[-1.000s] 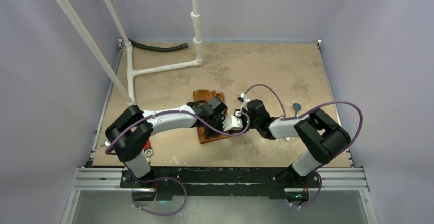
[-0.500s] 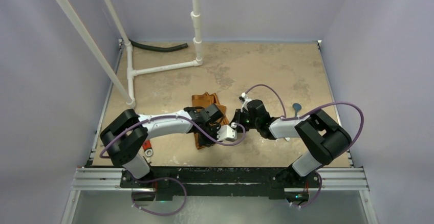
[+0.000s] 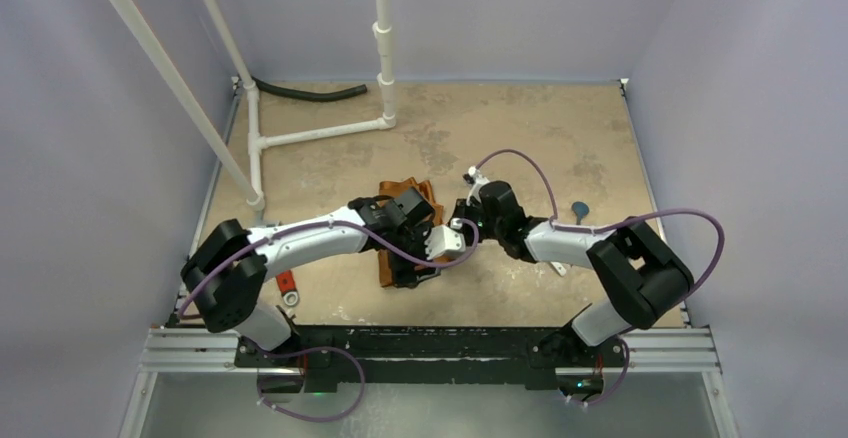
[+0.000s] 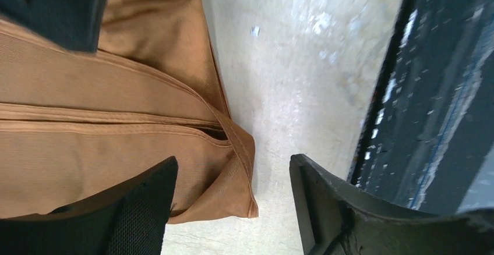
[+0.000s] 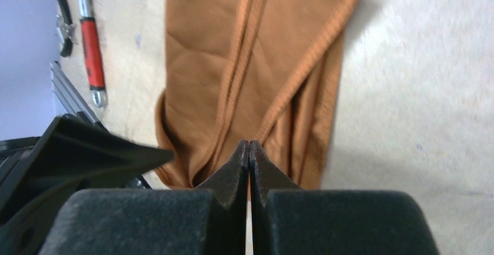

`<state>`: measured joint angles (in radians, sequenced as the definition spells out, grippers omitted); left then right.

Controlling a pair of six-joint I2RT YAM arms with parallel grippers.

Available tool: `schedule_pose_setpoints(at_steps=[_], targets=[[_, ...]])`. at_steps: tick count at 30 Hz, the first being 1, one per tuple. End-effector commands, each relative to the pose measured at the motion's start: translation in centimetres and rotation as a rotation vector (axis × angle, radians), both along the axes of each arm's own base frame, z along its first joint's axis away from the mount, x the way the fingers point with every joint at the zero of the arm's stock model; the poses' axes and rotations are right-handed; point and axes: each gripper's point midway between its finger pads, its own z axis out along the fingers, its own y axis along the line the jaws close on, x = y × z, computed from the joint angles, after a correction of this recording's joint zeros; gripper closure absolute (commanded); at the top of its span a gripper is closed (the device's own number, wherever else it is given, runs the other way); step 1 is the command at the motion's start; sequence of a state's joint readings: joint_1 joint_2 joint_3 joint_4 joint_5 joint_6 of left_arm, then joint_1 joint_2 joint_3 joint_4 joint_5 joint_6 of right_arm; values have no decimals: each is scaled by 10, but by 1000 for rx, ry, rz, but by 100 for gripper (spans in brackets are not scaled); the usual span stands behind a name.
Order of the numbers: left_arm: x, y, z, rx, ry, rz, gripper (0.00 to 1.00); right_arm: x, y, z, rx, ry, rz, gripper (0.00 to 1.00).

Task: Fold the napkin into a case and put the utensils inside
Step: Rotate the 2/3-rectangle-folded napkin from the center of the board.

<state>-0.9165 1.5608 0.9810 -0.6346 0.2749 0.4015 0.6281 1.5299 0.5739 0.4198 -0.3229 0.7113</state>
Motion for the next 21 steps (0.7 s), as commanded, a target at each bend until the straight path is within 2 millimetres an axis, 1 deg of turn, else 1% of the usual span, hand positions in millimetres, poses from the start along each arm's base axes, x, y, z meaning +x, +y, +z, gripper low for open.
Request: schedule_pose_setpoints(at_steps=[1, 2, 4, 5, 6, 9, 10, 11, 13, 15, 17, 19, 21], targets=[[3, -21, 63, -183, 9, 23, 30, 21, 9, 28, 0, -92, 14, 100], [8, -19, 71, -204, 3, 44, 30, 24, 11, 30, -3, -99, 17, 100], [30, -8, 82, -244, -19, 131, 34, 32, 16, 35, 0, -114, 21, 100], [46, 1, 86, -259, -44, 197, 38, 36, 19, 37, -2, -122, 22, 100], [66, 9, 90, -273, -84, 264, 44, 41, 21, 35, -10, -124, 23, 100], [119, 41, 95, -284, -164, 470, 56, 56, 24, 38, -43, -164, 15, 100], [133, 51, 94, -285, -163, 527, 58, 56, 23, 38, -49, -164, 15, 100], [142, 57, 92, -290, -151, 555, 58, 56, 22, 37, -52, -159, 12, 100], [155, 62, 85, -285, -120, 575, 58, 58, 22, 35, -57, -160, 5, 100], [164, 58, 77, -285, -93, 566, 57, 64, 26, 31, -63, -164, 11, 100], [171, 57, 66, -263, -86, 534, 58, 70, 31, 27, -59, -163, 10, 100], [180, 58, 54, -222, -100, 499, 62, 74, 31, 26, -65, -159, 1, 100], [180, 60, 45, -183, -101, 451, 68, 79, 28, 28, -84, -177, -14, 100]])
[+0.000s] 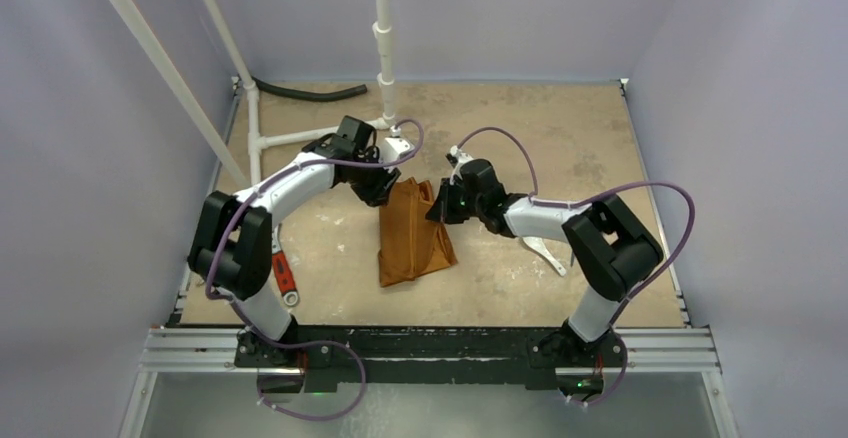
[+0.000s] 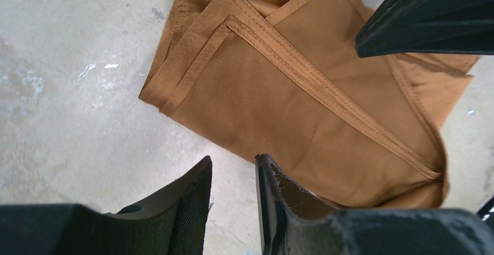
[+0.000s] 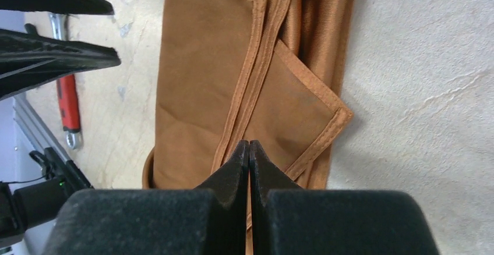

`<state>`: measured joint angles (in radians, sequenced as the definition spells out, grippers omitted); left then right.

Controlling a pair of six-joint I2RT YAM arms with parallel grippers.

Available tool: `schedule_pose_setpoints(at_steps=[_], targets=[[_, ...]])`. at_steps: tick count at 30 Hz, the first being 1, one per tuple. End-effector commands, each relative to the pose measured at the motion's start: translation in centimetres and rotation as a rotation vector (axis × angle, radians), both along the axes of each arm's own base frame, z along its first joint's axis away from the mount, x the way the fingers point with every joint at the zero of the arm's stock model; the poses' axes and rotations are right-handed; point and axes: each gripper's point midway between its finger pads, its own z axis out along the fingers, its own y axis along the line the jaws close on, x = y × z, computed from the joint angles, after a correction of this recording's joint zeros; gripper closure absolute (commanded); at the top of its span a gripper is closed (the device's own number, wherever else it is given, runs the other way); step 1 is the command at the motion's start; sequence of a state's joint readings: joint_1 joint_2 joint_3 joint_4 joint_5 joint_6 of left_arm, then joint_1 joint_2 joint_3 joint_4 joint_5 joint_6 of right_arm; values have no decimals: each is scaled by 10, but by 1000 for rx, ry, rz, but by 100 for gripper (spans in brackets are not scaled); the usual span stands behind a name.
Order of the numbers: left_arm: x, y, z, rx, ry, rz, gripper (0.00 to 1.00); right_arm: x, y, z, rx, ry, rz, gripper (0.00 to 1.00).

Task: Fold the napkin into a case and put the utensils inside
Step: Rotate the 2/3-rectangle-folded napkin from the center of the board.

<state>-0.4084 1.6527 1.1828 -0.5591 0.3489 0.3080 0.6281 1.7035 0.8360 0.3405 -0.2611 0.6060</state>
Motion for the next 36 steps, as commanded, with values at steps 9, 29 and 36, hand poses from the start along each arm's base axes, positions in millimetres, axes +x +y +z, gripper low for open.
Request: schedule_pose_setpoints(at_steps=[9, 29, 36], targets=[[-18, -35, -25, 52, -54, -265, 69, 55, 5, 28, 8, -142, -15, 100], [-135, -64, -16, 94, -33, -808, 53, 93, 72, 43, 170, -206, 201, 100], [-150, -64, -41, 178, -23, -902, 54, 70, 97, 42, 246, -205, 367, 100]])
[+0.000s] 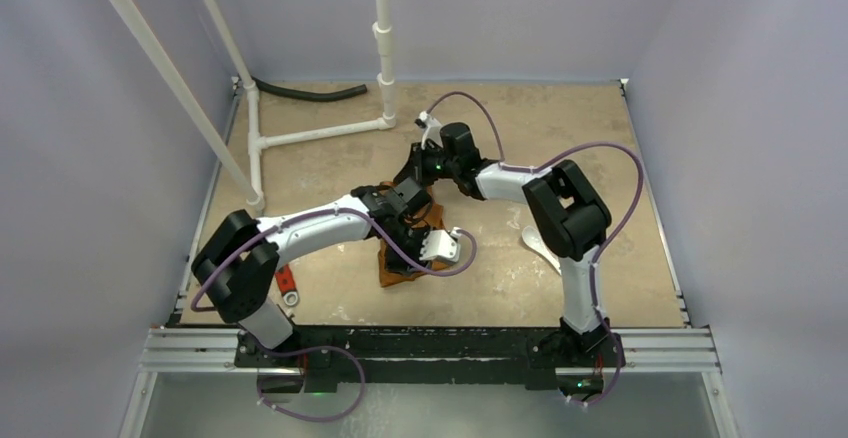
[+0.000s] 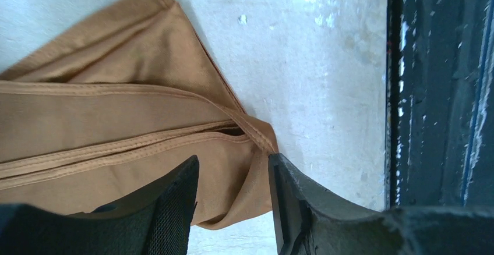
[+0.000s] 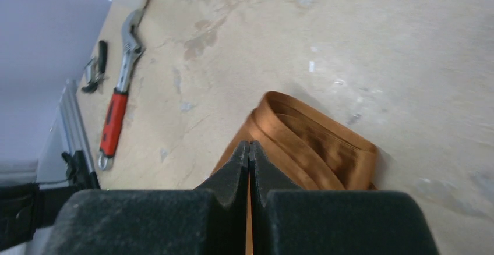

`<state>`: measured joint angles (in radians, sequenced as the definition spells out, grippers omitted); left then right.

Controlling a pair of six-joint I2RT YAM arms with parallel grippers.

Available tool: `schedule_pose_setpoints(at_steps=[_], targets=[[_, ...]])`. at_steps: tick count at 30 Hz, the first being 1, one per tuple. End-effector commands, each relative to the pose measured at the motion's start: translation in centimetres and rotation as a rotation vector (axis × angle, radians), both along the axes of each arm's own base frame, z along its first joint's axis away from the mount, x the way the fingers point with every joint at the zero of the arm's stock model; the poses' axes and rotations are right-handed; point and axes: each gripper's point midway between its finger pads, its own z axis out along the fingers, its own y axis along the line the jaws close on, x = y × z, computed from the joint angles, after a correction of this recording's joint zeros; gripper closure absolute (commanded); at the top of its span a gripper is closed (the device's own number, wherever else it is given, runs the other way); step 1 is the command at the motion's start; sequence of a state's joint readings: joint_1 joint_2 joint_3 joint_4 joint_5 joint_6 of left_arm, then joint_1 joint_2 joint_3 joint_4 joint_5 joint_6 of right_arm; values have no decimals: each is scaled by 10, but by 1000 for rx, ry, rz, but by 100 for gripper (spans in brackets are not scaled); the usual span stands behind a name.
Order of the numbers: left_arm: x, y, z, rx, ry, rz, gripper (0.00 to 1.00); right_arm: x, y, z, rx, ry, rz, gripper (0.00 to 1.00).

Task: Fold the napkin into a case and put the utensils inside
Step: Rotate the 2/3-rectangle-folded napkin from the center of the board.

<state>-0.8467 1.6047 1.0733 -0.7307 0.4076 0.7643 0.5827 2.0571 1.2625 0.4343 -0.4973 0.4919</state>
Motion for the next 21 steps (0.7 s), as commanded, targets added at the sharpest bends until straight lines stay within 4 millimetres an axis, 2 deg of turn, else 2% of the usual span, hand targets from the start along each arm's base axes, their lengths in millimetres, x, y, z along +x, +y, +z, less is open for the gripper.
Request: schedule_pose_setpoints(at_steps=[1, 3, 6, 9, 11, 13, 16, 21], targets=[[1, 11, -18, 59, -6, -64, 54, -22, 32, 18, 104, -52, 194, 100], [1, 15, -26, 89, -8, -81, 55, -33, 43, 14, 126, -28, 261, 100], [3, 23, -34, 118, -37, -114, 57, -43, 54, -2, 147, 41, 320, 100], [2, 32, -42, 156, -51, -133, 60, -44, 53, -26, 132, 115, 295, 100], [1, 40, -48, 188, -63, -146, 62, -32, 48, -39, 105, 114, 220, 100], [2, 51, -54, 228, -86, -160, 64, -17, 38, -48, 86, 106, 122, 100], [4, 71, -61, 297, -136, -194, 67, 6, 11, -57, 81, 112, -47, 100], [20, 100, -67, 395, -259, -217, 70, 23, -43, -61, 75, 122, -273, 100]])
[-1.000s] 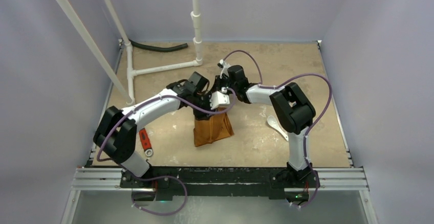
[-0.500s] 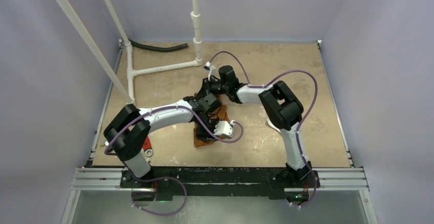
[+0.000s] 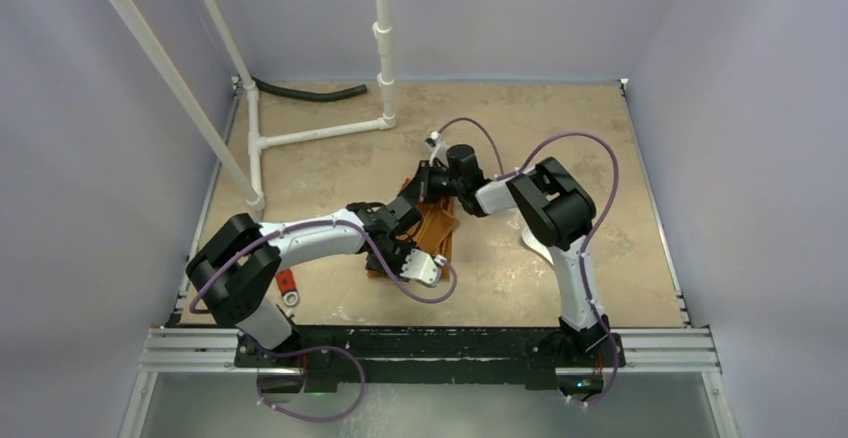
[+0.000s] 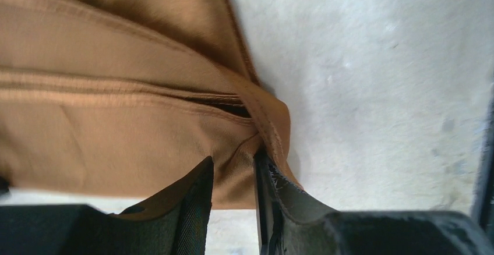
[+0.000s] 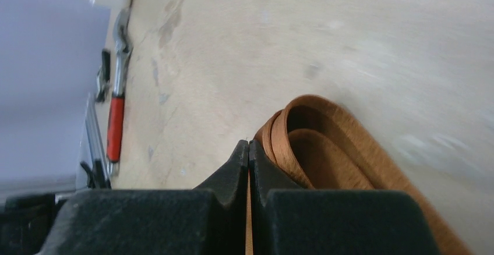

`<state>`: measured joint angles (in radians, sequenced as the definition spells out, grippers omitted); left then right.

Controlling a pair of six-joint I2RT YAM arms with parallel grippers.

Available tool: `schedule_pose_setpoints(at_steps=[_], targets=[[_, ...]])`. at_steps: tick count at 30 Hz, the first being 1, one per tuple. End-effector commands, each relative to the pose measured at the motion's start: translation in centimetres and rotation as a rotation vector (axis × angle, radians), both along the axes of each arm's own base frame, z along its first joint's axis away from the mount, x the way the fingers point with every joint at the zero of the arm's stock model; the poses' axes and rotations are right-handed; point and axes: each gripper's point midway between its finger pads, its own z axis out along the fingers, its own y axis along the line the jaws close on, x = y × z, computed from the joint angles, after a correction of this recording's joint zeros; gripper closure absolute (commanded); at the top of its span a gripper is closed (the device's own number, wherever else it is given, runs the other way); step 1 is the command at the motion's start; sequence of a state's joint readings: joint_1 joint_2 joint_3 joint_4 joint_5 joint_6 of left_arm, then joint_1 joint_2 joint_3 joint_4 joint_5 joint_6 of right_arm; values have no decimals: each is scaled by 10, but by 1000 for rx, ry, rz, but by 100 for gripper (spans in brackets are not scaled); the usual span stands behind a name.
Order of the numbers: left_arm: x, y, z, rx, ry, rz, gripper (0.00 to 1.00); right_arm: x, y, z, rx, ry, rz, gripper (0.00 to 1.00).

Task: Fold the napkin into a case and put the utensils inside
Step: Rotate the 2/3-rectangle-folded napkin from the center of the board.

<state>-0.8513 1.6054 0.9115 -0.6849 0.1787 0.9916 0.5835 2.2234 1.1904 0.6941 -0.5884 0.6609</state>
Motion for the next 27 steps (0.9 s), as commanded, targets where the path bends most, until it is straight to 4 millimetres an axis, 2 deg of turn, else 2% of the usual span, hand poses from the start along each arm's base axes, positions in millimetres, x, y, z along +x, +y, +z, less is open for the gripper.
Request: schedule_pose_setpoints(at_steps=[1, 4, 7, 10, 13, 17, 20, 23, 25, 27], targets=[[16, 48, -19, 180, -123, -50, 71, 40, -61, -3, -53, -13, -324, 100], [45, 49, -5, 145, -246, -30, 79, 34, -85, -7, -87, 5, -439, 100], [74, 39, 21, 43, -432, -68, 77, 21, -107, -18, -123, 45, -558, 100], [81, 33, 38, 6, -493, -130, 74, -1, -128, -34, -152, 104, -637, 100], [82, 30, 48, -11, -514, -147, 70, -13, -139, -36, -185, 114, -674, 100], [74, 28, 63, -61, -520, -172, 61, -17, -151, -15, -211, 85, -716, 100], [66, 16, 86, -179, -537, -184, 44, -10, -153, 11, -239, 11, -705, 100], [58, 0, 106, -308, -504, -131, 28, -2, -145, 38, -239, -73, -653, 100], [56, -7, 107, -344, -445, -54, 26, 3, -134, 52, -224, -120, -591, 100], [66, -9, 104, -353, -402, 104, 27, 6, -122, 61, -211, -152, -531, 100]])
